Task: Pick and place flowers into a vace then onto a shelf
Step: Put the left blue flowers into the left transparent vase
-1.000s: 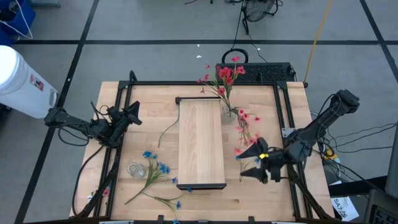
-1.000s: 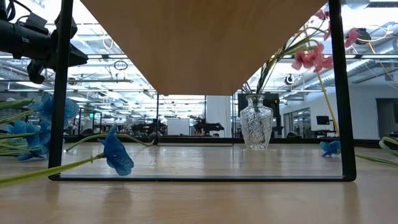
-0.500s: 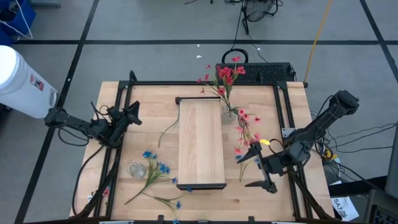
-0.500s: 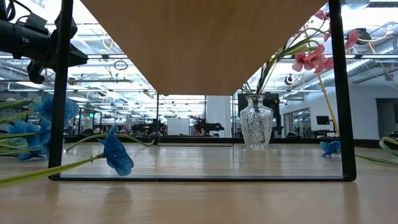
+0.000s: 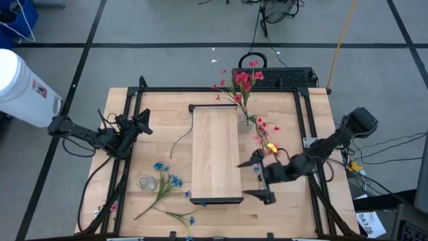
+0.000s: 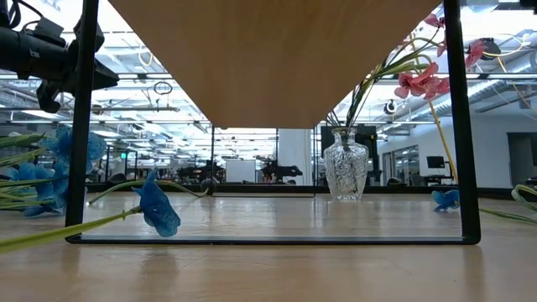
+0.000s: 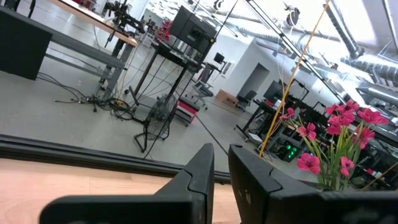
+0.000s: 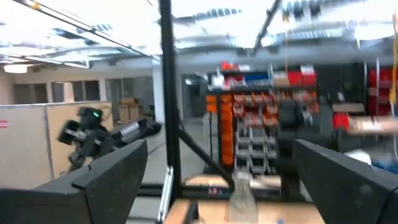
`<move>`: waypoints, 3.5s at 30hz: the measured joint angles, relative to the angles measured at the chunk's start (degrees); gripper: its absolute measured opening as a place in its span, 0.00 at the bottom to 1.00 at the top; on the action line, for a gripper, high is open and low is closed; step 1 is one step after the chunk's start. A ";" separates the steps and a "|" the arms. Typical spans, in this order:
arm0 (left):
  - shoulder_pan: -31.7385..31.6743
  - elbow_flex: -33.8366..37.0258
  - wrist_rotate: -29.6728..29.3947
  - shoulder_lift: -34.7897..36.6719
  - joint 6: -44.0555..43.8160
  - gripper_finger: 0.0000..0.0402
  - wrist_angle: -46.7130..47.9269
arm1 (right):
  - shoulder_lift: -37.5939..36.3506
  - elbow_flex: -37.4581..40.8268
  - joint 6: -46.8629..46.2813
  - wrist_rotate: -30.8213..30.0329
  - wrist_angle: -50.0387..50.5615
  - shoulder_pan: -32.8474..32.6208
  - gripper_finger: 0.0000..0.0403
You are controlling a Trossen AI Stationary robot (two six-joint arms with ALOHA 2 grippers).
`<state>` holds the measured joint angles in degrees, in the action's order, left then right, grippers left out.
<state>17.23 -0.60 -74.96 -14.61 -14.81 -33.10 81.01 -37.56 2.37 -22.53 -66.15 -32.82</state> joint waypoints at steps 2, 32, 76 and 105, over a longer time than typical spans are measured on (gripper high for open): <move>0.01 0.00 0.00 0.00 0.00 0.13 -0.01 | 2.74 -1.02 -3.24 0.12 0.96 1.14 0.97; 0.01 -0.02 0.00 0.00 0.00 0.13 0.00 | 28.36 -49.74 7.35 27.23 48.87 13.00 0.97; -0.79 0.00 -0.07 0.00 3.31 0.13 -0.04 | -36.08 17.45 16.97 -10.66 10.97 -10.42 0.00; -0.20 -1.68 21.76 0.00 2.63 0.13 1.95 | -42.60 36.59 20.83 -13.46 -6.60 -12.67 0.02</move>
<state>17.03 -2.28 -53.20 -14.61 -12.18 -31.15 38.41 -0.97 23.20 -35.99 -72.75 -45.50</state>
